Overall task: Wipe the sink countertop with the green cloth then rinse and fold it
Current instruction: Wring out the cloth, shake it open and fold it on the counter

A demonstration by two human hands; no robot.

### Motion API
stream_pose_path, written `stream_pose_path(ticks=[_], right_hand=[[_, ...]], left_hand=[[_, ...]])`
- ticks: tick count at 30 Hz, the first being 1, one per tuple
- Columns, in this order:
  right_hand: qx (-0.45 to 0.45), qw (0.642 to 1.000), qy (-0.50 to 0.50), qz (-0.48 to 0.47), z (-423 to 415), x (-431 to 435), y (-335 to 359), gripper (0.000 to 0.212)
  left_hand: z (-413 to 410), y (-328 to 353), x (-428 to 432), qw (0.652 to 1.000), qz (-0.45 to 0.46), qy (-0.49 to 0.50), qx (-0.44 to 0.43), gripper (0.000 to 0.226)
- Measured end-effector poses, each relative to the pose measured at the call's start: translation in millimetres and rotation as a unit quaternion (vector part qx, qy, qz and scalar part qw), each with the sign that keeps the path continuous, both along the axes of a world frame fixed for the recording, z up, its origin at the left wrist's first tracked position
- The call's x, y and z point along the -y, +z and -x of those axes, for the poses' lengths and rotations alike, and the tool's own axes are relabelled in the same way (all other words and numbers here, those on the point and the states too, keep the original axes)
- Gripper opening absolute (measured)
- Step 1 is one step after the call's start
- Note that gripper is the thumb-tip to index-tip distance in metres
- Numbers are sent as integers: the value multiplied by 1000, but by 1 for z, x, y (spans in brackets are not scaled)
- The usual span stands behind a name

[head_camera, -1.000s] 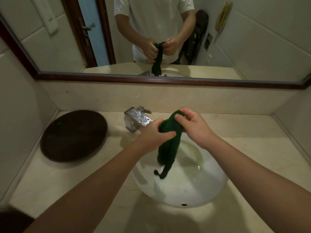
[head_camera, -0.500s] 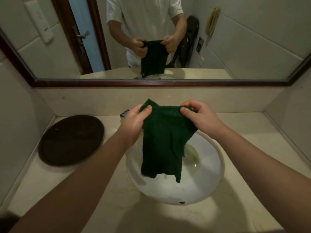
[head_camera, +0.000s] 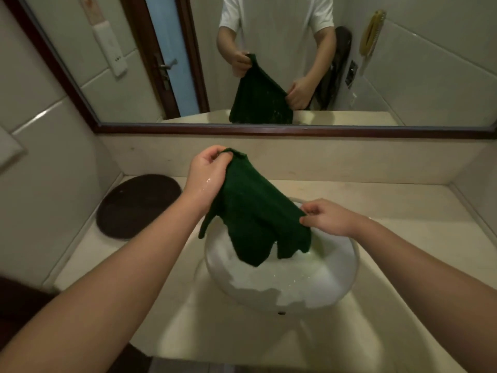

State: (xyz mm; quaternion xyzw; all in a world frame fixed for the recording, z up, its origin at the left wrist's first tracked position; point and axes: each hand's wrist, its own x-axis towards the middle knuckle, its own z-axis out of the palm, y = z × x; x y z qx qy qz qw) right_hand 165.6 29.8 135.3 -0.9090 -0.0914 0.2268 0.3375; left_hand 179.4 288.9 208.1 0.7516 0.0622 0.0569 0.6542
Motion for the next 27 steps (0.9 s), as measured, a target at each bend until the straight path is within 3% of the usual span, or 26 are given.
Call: stream_pose_path(ticks=[6, 12, 19, 27], right_hand=[[-4, 999, -26, -34, 12, -7, -48, 22], [-5, 996, -83, -42, 19, -9, -58, 46], [46, 996, -76, 4, 16, -7, -56, 38], [10, 998, -59, -21, 24, 3, -53, 48]], left_hand=[[11, 2, -5, 998, -30, 52, 10, 22], [10, -5, -23, 995, -32, 99, 5, 24], [5, -14, -37, 991, -25, 131, 5, 28], [-6, -23, -51, 985, -5, 170, 2, 31]])
